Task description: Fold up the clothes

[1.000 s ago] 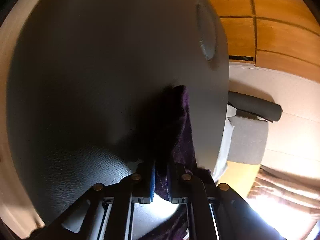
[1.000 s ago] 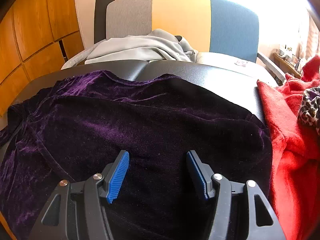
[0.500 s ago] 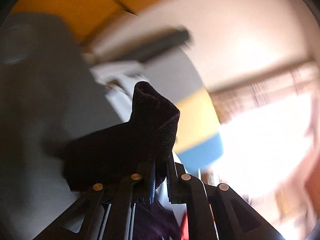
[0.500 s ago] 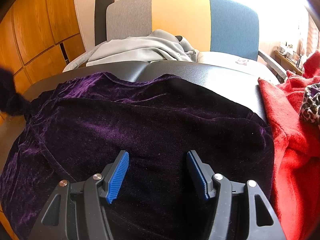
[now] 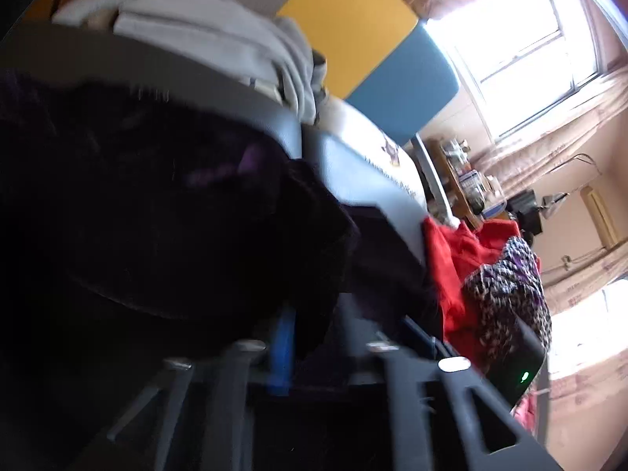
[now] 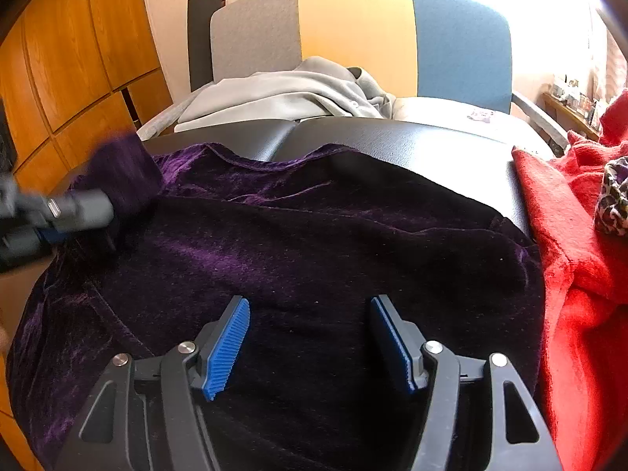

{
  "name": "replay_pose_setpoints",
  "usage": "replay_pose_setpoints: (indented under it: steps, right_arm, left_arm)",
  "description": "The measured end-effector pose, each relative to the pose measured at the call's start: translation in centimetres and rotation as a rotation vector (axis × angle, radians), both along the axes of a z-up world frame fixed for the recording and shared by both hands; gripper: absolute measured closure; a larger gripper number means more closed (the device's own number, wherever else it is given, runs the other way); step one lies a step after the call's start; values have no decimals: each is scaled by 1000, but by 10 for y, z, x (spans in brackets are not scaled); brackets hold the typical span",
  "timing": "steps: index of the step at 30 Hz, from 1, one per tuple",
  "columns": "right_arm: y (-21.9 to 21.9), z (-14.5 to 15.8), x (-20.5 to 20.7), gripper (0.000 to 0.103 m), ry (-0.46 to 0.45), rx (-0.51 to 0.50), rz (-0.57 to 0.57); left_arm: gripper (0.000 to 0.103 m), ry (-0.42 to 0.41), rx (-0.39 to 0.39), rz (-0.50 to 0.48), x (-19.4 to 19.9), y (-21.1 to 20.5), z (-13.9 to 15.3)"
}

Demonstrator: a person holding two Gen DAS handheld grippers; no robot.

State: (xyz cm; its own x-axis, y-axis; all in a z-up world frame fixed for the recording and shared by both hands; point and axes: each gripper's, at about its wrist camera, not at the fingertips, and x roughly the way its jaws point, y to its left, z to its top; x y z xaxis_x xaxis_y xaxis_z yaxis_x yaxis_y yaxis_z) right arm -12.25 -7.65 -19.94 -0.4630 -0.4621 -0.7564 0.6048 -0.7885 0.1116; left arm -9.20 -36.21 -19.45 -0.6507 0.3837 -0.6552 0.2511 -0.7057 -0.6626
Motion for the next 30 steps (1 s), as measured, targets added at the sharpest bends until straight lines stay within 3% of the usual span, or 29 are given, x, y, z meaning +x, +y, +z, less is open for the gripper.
replay_pose_setpoints:
  steps: [1,2,7,11,14,16,23,24,26,30]
  right_arm:
    - [0,0,0,36,-1,-1,1]
    - [0,0,-1,36,-4,-4,1]
    - [5,8,-3,41,-36,-41,2]
    - [5,27,-3,43,-103,-185,19]
    - [-10,37,-8,43,-176,-265,46]
    - [-29,36,-15,43,-211,-256,66]
    - [-89,12,-24,44,-216,-84,72]
    - [-93,9,-24,46,-218,-79,68]
    - [-103,7,-19,68,-203,-66,82]
    - [-113,9,-13,88,-171,-8,104]
  left_arm:
    - [26,9,22,13,6,-5,0]
    - [23,18,43,26,12,-10,0]
    - [22,80,61,109,59,-33,7]
    - [22,47,-62,192,101,-63,-9]
    - [24,15,-103,221,112,-65,-29]
    - [24,43,-106,221,120,-68,-30]
    - [23,84,-156,211,127,-59,-35]
    - [23,90,-164,209,127,-57,-36]
    - [23,105,-174,206,129,-56,-37]
    - [23,124,-182,197,130,-55,-39]
